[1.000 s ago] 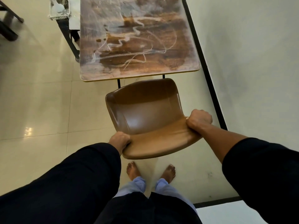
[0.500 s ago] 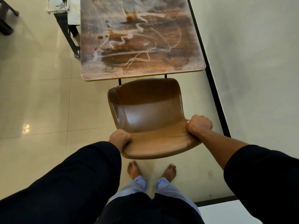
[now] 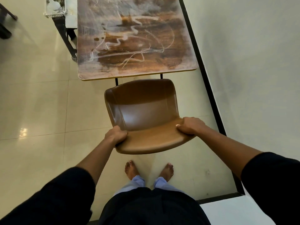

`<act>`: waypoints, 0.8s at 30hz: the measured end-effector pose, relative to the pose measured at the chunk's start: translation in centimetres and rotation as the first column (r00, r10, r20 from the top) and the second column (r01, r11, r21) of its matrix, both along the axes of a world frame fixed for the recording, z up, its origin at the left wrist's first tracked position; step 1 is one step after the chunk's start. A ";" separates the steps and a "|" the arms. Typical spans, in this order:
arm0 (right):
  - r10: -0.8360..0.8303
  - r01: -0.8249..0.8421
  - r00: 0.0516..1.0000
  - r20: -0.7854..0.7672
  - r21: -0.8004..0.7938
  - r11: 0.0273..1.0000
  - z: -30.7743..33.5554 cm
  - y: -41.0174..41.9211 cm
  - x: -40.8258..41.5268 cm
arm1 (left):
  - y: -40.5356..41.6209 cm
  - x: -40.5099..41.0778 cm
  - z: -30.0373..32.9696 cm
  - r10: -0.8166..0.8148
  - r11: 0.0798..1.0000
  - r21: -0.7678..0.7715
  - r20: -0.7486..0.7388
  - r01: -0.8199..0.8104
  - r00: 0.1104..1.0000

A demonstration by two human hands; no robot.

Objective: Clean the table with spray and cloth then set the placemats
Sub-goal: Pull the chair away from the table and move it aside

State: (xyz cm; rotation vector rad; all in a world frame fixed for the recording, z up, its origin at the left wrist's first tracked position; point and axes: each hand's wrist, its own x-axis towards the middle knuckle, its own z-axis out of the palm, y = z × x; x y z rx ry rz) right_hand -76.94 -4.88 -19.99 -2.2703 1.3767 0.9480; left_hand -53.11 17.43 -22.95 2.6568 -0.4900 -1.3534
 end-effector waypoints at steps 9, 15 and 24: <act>-0.320 0.329 0.917 0.238 0.000 0.944 0.2 0.9 -2.5 | 2.8 -6.1 2.9 0.440 0.880 -0.200 0.007 -0.430 0.898; -0.225 0.248 0.923 0.312 -0.034 0.968 -0.9 0.8 -2.8 | 2.9 -6.7 2.8 0.446 0.874 -0.279 0.137 -0.397 0.885; -0.250 0.266 0.920 0.302 -0.012 0.964 -1.2 1.1 -2.8 | 3.3 -6.5 3.1 0.383 0.891 -0.321 0.154 -0.321 0.911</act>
